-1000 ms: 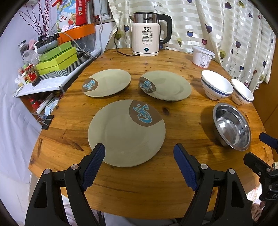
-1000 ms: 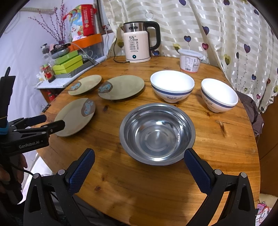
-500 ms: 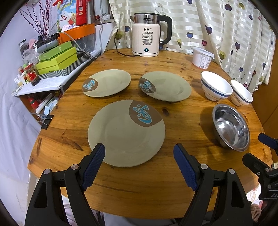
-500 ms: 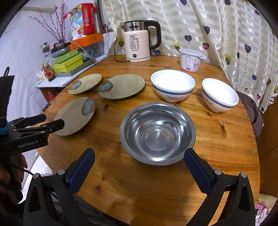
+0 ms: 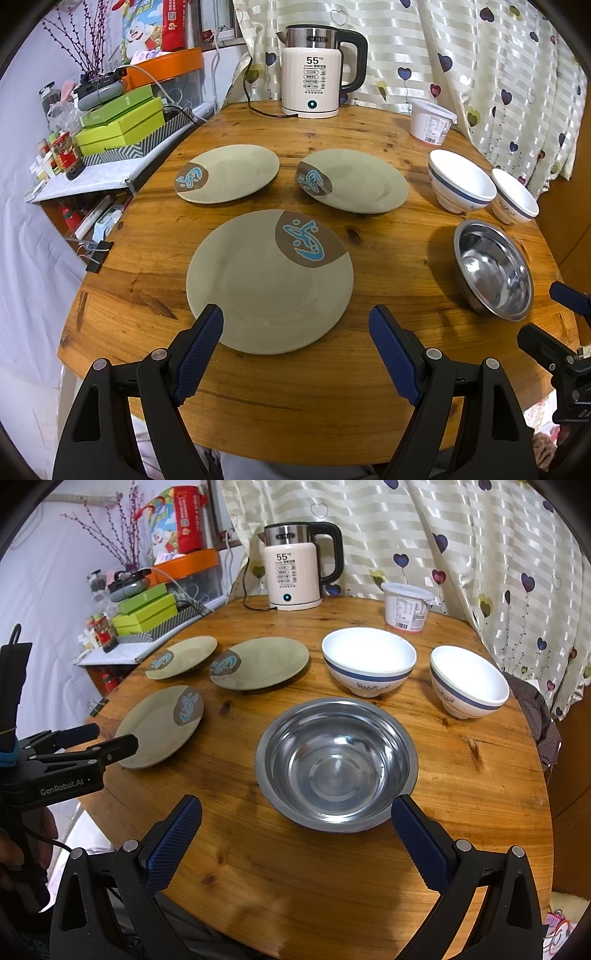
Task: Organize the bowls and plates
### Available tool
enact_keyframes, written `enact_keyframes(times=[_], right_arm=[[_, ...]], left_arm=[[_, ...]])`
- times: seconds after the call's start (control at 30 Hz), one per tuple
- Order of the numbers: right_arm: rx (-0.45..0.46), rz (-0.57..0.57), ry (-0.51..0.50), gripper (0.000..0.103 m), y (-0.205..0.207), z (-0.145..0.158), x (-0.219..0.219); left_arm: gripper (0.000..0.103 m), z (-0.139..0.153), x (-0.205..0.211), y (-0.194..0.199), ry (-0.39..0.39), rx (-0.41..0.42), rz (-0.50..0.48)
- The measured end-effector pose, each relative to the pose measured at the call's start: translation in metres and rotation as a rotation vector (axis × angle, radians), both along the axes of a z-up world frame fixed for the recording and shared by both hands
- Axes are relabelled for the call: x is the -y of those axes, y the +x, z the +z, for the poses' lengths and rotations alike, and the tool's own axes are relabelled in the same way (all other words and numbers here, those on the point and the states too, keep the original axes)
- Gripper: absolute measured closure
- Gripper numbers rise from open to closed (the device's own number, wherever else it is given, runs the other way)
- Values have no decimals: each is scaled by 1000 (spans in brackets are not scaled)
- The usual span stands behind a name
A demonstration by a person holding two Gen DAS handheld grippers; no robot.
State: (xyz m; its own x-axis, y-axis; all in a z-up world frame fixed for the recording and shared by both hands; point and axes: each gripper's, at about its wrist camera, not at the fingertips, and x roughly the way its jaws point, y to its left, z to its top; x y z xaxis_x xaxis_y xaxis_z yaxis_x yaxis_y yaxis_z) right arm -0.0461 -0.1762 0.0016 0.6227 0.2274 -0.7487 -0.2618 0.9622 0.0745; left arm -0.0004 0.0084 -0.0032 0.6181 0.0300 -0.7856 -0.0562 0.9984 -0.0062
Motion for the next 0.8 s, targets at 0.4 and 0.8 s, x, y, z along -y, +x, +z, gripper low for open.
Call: enact_keyframes(times=[0.4, 0.8], right_arm=[[0, -1, 0, 0, 1, 1, 0], [1, -8, -12, 0, 1, -1, -4]], left_arm=[[22, -2, -2, 2, -18, -4, -10], [21, -5, -2, 4, -26, -13, -16]])
